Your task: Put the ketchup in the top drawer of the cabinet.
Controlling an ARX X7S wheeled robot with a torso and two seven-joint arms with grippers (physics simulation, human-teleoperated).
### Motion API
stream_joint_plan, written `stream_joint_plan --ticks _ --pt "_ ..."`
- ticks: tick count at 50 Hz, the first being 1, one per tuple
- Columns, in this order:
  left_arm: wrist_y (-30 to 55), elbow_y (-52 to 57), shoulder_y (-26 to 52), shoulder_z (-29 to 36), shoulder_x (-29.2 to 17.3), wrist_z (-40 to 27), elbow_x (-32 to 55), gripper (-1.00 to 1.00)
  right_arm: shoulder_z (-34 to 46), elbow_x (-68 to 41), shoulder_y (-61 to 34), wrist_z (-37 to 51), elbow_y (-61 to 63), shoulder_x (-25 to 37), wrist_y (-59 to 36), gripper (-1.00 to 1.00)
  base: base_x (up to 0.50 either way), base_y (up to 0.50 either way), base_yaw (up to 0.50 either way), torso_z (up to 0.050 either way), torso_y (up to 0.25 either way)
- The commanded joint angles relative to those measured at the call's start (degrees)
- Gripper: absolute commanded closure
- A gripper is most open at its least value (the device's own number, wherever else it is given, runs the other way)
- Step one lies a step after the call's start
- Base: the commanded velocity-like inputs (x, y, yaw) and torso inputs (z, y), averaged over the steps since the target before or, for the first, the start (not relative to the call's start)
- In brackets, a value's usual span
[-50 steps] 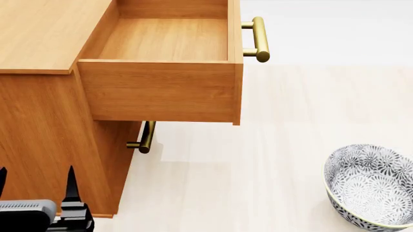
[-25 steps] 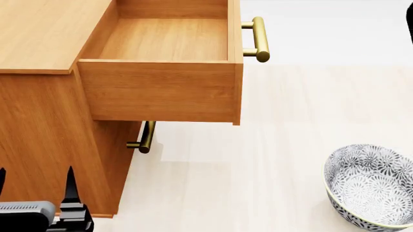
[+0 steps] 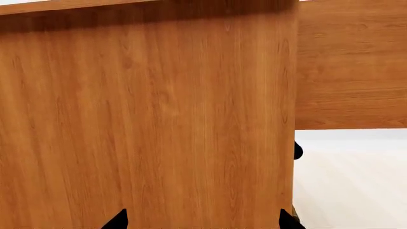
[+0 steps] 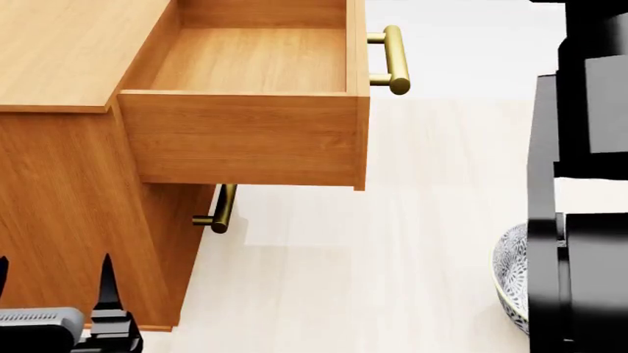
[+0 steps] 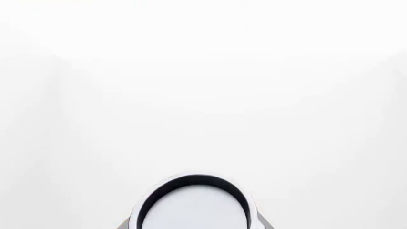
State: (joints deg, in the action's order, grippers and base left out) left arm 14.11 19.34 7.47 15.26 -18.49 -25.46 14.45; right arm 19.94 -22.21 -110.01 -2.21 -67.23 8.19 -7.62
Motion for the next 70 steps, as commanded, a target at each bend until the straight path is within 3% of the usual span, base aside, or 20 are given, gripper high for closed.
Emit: stream_joint_plan --ticks 1,10,36,46,70 --pt "-0.05 -0.25 0.13 0.24 0.02 -0.19 0.1 -1.0 -7.15 10.89 -3.08 -4.28 -7.75 -5.15 -0.2 1.0 0.0 0.0 0.0 0.0 0.0" --pt "0.46 -0.03 0.43 0.78 0.01 -0.22 0.15 -1.0 -14.06 16.98 -2.86 -8.03 -7.76 -8.08 -5.9 1.0 0.0 0.0 0.0 0.0 0.0" --pt "0.36 -0.72 1.03 1.46 0.26 -0.15 0.94 -1.0 11.13 -8.34 -3.74 -24.09 -7.76 -8.18 -17.72 1.0 0.0 0.0 0.0 0.0 0.0" --pt "-0.04 -1.3 1.08 1.48 0.13 -0.25 0.96 -1.0 11.75 -5.94 -2.49 -21.03 -7.76 -8.18 -25.01 1.0 0.0 0.0 0.0 0.0 0.0" --pt "0.01 -1.43 1.3 1.34 -0.27 -0.68 1.42 -1.0 13.0 -6.01 -0.21 -24.25 -7.76 -8.18 -26.91 1.0 0.0 0.0 0.0 0.0 0.0"
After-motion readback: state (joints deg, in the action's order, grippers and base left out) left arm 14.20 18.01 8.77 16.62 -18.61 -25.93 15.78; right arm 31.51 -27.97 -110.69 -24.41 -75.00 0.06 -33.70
